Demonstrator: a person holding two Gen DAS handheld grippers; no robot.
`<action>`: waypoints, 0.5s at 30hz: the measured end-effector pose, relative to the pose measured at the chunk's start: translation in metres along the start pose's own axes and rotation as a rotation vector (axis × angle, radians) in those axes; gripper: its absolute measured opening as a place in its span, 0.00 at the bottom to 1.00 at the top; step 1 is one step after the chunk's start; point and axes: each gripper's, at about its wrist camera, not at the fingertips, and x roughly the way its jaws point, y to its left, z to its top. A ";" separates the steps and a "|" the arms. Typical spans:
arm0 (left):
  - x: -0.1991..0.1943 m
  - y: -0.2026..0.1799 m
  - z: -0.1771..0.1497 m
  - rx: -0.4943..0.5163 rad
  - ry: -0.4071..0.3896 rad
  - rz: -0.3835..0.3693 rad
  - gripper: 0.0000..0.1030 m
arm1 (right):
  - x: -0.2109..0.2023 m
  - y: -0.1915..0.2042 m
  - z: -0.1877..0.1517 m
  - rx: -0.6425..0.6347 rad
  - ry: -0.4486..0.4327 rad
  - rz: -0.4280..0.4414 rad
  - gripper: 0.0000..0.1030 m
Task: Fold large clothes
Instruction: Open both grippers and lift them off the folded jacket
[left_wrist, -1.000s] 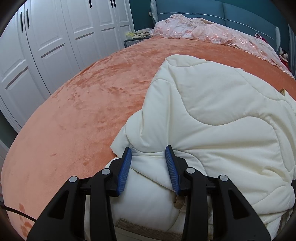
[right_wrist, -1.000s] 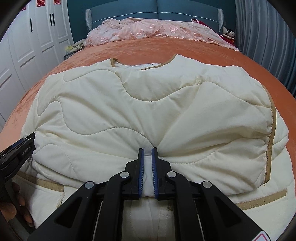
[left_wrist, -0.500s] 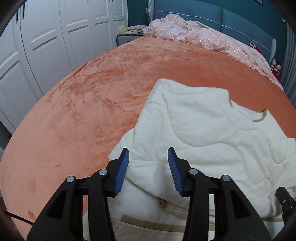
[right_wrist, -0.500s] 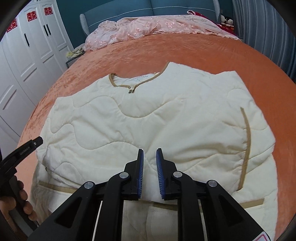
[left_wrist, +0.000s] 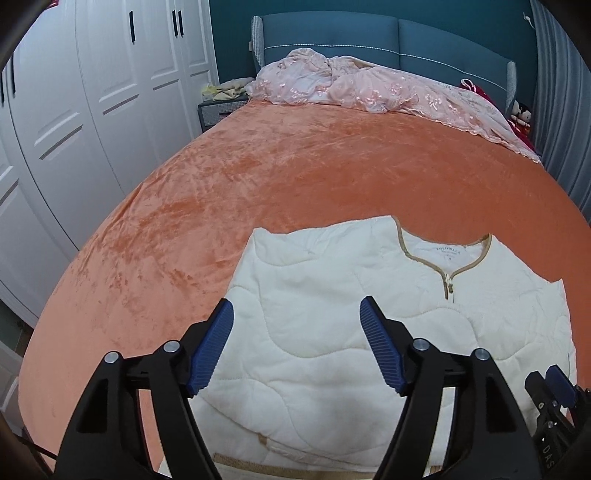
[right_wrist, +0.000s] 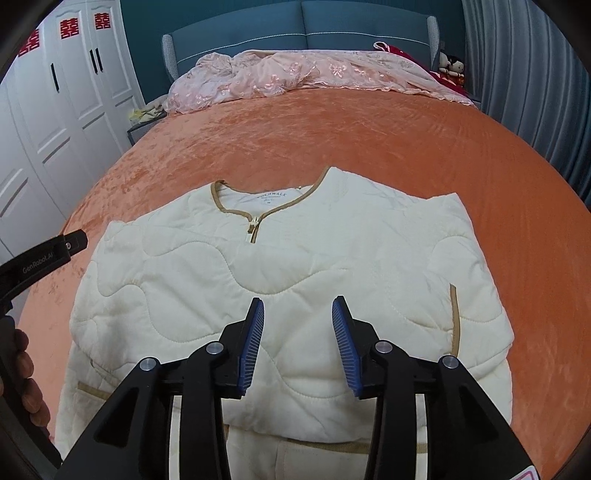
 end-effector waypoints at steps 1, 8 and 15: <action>0.002 -0.001 0.005 -0.001 -0.003 0.000 0.70 | 0.002 0.001 0.004 -0.006 -0.005 0.002 0.39; 0.043 -0.004 0.042 0.001 -0.016 0.052 0.78 | 0.037 0.017 0.042 -0.026 -0.017 0.072 0.43; 0.121 0.008 0.057 -0.069 0.096 0.035 0.61 | 0.107 0.048 0.089 -0.020 0.038 0.169 0.43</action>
